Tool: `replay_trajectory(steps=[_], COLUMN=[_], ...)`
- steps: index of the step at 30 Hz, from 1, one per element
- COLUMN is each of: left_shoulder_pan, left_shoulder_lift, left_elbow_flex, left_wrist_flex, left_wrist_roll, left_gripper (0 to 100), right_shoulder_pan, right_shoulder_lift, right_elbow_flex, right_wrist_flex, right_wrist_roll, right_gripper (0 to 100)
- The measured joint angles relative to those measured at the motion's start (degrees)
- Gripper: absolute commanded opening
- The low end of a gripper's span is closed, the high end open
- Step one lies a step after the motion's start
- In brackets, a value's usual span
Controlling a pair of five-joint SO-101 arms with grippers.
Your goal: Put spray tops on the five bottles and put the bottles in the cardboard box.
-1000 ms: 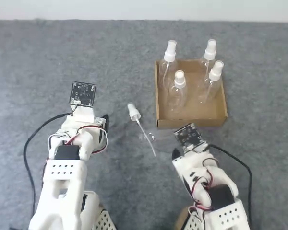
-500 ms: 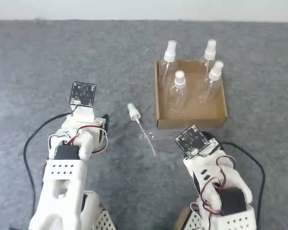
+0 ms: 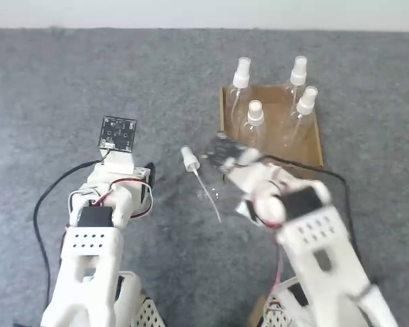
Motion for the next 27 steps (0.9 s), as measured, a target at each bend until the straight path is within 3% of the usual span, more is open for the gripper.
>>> replay_trajectory(steps=[8,24,27], left_shoulder_pan=[1.1,1.3,1.3], left_shoulder_lift=[0.0,0.0,0.0], left_elbow_flex=[0.6,0.6,0.6], left_wrist_flex=[0.0,0.0,0.0], left_wrist_roll=[0.0,-0.2,-0.2], left_gripper=[17,17,17], right_shoulder_pan=[-10.3,-11.1,-11.1], right_shoulder_lift=[15.2,27.8,29.2], right_elbow_flex=[-6.3,-6.3,-6.9], right_wrist_flex=[-0.7,-11.0,-11.1], right_wrist_roll=[3.2,5.5,5.8], right_gripper=[30.1,30.3,26.4])
